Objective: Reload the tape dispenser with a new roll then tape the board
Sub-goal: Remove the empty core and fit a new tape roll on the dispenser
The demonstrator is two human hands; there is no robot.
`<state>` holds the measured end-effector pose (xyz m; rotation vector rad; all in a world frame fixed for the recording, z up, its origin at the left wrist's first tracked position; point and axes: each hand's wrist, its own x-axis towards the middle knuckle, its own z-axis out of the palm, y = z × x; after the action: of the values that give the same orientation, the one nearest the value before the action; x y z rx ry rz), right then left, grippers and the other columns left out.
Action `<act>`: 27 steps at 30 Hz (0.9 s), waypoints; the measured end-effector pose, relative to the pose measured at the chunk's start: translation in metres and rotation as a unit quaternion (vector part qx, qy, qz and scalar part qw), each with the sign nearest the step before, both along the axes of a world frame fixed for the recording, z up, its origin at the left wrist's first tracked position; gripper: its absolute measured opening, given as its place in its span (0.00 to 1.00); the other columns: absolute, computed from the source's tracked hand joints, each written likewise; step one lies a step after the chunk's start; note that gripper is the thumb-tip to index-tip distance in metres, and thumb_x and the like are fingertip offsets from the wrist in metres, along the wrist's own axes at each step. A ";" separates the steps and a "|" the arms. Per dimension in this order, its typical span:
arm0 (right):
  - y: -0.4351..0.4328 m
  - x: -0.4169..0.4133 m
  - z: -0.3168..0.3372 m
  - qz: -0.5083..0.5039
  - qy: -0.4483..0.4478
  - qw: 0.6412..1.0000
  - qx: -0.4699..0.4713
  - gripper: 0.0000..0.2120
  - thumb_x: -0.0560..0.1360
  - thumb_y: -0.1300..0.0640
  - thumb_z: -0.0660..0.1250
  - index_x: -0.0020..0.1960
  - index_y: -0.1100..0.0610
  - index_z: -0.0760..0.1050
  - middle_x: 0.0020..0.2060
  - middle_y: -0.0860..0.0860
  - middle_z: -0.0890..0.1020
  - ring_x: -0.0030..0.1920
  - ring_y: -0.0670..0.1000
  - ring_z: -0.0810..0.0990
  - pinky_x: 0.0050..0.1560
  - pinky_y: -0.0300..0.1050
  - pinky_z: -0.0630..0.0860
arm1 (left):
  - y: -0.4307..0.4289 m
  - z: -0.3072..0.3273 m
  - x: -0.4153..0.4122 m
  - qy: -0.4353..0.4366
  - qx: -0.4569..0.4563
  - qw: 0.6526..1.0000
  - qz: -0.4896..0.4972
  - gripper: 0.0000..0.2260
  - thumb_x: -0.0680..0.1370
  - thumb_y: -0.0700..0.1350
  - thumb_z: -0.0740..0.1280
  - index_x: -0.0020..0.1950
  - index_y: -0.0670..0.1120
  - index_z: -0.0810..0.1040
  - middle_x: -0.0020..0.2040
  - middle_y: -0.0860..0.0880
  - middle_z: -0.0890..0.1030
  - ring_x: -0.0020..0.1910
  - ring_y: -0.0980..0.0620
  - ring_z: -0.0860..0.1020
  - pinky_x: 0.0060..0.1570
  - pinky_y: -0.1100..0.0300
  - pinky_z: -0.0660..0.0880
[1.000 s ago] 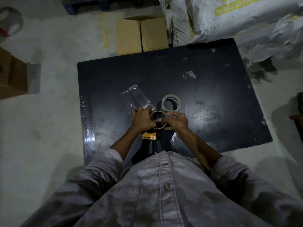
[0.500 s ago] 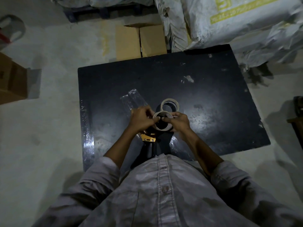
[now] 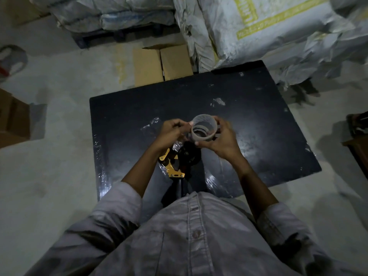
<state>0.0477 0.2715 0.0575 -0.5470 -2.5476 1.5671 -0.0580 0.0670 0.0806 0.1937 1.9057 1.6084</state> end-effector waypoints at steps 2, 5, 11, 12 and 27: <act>0.011 0.009 0.005 -0.030 0.027 0.998 0.057 0.45 0.59 0.44 0.90 0.70 0.44 0.73 0.67 0.46 0.74 0.62 0.46 0.82 0.57 0.45 0.85 | 0.008 -0.001 0.001 0.006 0.006 1.000 -0.017 0.16 0.86 0.53 0.71 0.64 0.41 0.85 0.56 0.39 0.88 0.46 0.48 0.86 0.42 0.56 0.81; 0.035 0.026 -0.004 -0.094 0.031 0.993 0.068 0.43 0.58 0.40 0.88 0.68 0.43 0.72 0.66 0.46 0.77 0.61 0.48 0.82 0.58 0.51 0.85 | 0.003 -0.013 0.001 0.048 -0.031 0.998 0.009 0.15 0.87 0.54 0.69 0.68 0.46 0.82 0.59 0.44 0.87 0.54 0.51 0.86 0.52 0.56 0.82; 0.050 0.065 -0.067 -0.148 -0.121 0.977 0.093 0.45 0.59 0.39 0.86 0.70 0.46 0.70 0.66 0.48 0.77 0.65 0.52 0.79 0.63 0.58 0.82 | -0.029 -0.060 0.015 0.171 -0.146 0.974 0.041 0.08 0.86 0.53 0.70 0.62 0.53 0.85 0.55 0.55 0.87 0.56 0.59 0.84 0.58 0.53 0.82; 0.050 0.070 -0.078 -0.145 -0.143 0.974 0.102 0.46 0.60 0.40 0.86 0.72 0.47 0.69 0.67 0.50 0.76 0.67 0.53 0.77 0.65 0.58 0.81 | -0.034 -0.064 0.020 0.182 -0.139 0.971 0.067 0.06 0.86 0.53 0.70 0.59 0.54 0.85 0.53 0.56 0.87 0.55 0.58 0.84 0.57 0.53 0.83; -0.018 -0.049 -0.066 0.001 -0.191 0.967 0.169 0.66 0.59 0.25 0.81 0.85 0.51 0.55 0.79 0.58 0.64 0.79 0.64 0.63 0.74 0.63 0.72 | -0.066 -0.086 0.040 0.190 -0.166 0.953 0.166 0.11 0.83 0.61 0.70 0.53 0.55 0.87 0.49 0.56 0.88 0.53 0.52 0.86 0.56 0.40 0.83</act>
<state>-0.0012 0.2536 -0.0085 -0.8710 -3.0022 1.0668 -0.0184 0.0010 -0.0058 0.0408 2.5905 1.5024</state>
